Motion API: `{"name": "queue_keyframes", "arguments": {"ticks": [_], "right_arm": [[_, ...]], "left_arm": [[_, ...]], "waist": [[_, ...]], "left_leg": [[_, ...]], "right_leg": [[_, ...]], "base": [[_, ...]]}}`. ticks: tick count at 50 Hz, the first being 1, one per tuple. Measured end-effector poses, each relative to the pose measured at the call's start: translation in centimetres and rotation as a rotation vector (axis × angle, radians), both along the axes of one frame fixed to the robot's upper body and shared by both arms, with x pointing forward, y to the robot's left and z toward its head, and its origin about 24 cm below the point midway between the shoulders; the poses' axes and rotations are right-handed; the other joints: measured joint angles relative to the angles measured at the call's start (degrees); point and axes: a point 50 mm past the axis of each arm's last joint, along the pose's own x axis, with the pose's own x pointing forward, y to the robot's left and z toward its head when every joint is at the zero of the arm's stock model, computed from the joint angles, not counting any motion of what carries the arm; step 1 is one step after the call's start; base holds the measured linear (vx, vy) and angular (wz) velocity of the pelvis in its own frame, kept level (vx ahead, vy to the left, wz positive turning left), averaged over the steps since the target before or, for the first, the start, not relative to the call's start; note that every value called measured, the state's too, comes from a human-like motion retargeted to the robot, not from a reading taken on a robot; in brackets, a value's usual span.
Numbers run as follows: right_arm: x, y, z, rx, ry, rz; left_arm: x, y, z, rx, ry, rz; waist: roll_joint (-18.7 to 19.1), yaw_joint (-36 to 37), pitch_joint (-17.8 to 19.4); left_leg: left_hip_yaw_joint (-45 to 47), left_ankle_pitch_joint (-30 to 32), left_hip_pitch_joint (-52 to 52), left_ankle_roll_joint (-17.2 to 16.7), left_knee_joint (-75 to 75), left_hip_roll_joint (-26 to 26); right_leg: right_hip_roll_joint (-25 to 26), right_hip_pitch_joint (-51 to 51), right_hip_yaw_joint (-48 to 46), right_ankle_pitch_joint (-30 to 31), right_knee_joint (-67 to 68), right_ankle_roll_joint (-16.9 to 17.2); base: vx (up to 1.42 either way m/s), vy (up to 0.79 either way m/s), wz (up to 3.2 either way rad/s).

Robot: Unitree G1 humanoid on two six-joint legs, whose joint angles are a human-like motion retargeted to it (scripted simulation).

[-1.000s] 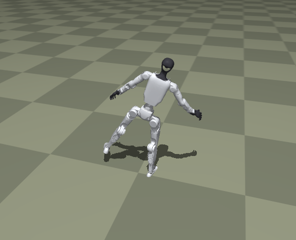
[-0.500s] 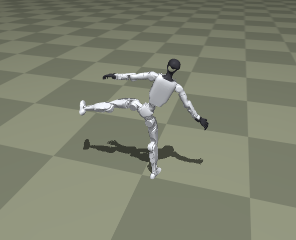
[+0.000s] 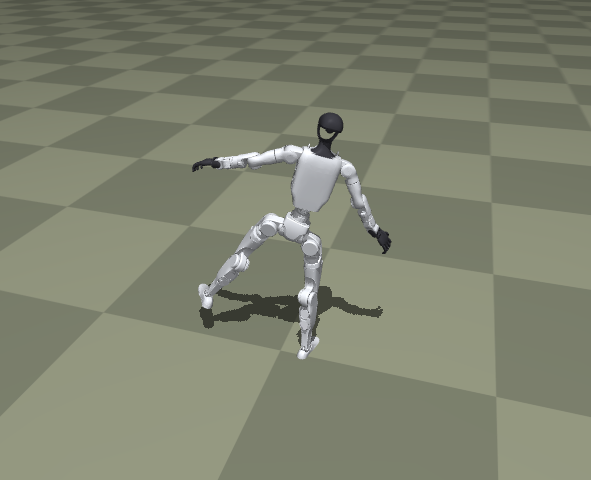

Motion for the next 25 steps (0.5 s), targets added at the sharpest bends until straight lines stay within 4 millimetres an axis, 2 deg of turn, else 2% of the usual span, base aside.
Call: {"name": "queue_keyframes", "arguments": {"ticks": [5,9,12,15,19,25], "right_arm": [[3.2,1.0,-0.6,0.012,-0.009,0.079],[7.4,2.8,-1.1,0.021,-0.019,0.265],[10.5,5.0,-1.6,0.040,-0.048,0.427],[12.8,7.3,-2.0,0.066,-0.079,0.566],[14.1,10.7,-2.9,0.102,-0.102,0.711],[13.3,15.3,-5.1,0.172,-0.044,0.860]], "left_arm": [[-0.4,-2.5,-3.6,-0.097,0.030,-0.065],[-1.8,-4.9,-7.0,-0.213,0.060,-0.085],[-2.8,-6.8,-9.2,-0.299,0.084,-0.087],[-3.1,-8.7,-11.1,-0.372,0.095,-0.087],[-2.2,-11.2,-12.9,-0.432,0.078,-0.112],[-1.1,-15.6,-15.5,-0.506,0.063,-0.141]], "waist": [[4.0,1.0,-2.2],[6.4,0.8,-4.2],[7.0,-0.2,-5.0],[6.3,-1.6,-5.3],[3.9,-3.1,-4.8],[-0.1,-2.9,-5.1]], "left_leg": [[-2.2,-2.3,2.2,1.8,-0.6,-9.6],[-7.8,-7.4,3.1,2.7,-0.5,-16.0],[-8.6,-11.4,3.8,4.4,0.0,-18.3],[-4.6,-15.4,4.7,6.7,0.9,-18.0],[-1.2,-21.0,4.7,8.7,5.5,-15.3],[-0.7,-23.0,4.9,7.6,7.0,-14.8]], "right_leg": [[6.9,0.6,0.3,-0.2,-1.9,-0.7],[11.8,0.5,1.7,0.0,-2.5,-0.6],[14.6,0.5,2.4,-0.1,-2.0,-0.2],[16.3,0.9,2.7,-0.5,-1.2,0.4],[16.9,0.2,1.8,-2.6,4.0,2.0],[17.0,0.4,2.6,-1.9,4.0,2.3]], "base": [[0.04,0.08,-0.20],[0.05,0.11,-0.41],[0.07,0.12,-0.33],[0.08,0.14,-0.15],[0.09,0.15,-0.05],[0.05,0.18,-0.21]]}}
